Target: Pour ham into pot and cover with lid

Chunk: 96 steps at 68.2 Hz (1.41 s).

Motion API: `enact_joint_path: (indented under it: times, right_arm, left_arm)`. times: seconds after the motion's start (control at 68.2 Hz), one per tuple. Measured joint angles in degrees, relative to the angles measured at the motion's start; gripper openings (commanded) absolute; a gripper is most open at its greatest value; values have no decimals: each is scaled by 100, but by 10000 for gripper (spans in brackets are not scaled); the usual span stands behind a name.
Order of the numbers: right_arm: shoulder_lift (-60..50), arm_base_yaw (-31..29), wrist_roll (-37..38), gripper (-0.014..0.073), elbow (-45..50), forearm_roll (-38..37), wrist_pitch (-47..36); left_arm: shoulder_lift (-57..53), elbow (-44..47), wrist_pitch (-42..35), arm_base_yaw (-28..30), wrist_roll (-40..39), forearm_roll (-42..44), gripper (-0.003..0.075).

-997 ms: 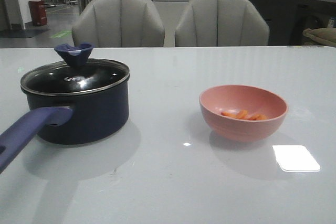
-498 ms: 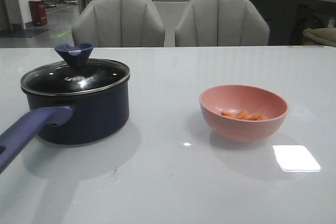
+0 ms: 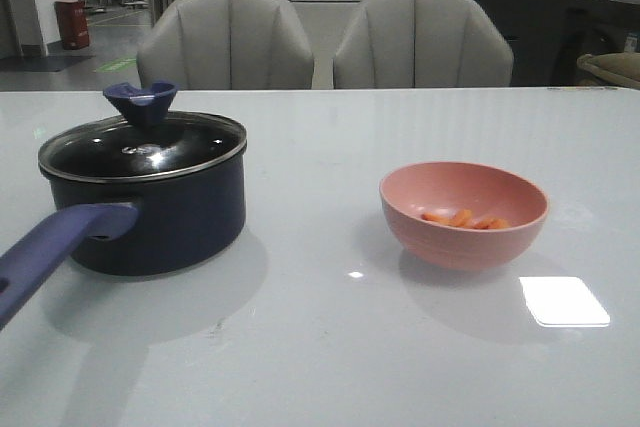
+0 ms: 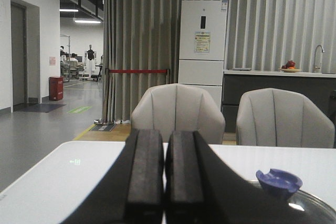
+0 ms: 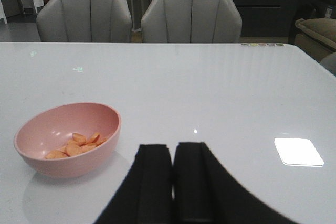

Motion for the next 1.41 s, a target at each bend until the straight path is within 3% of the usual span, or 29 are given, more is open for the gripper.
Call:
enact_joint_path:
  times: [0.366, 0.674, 0.777, 0.909, 0.997, 1.187, 1.407]
  right_arm:
    - [0, 0, 0, 162, 0, 0, 0]
    - [0, 0, 0, 162, 0, 0, 0]
    - [0, 0, 0, 162, 0, 0, 0]
    - [0, 0, 0, 162, 0, 0, 0]
    - [0, 0, 0, 162, 0, 0, 0]
    - [0, 0, 0, 162, 0, 0, 0]
    - [0, 0, 0, 162, 0, 0, 0]
  left_arm:
    - [903, -1747, 2591, 0, 0, -115, 120]
    - [1380, -1787, 2887, 0, 0, -189, 131]
    - [1482, -1787, 2926, 0, 0, -189, 230]
    - [1689, -1874, 3121, -49, 0, -189, 500]
    - [1887, -2011, 3212, -95, 0, -189, 620]
    - [2578, -2549, 3579, -121, 0, -201, 638]
    - [4157, -3601, 4072, -121, 0, -809, 638]
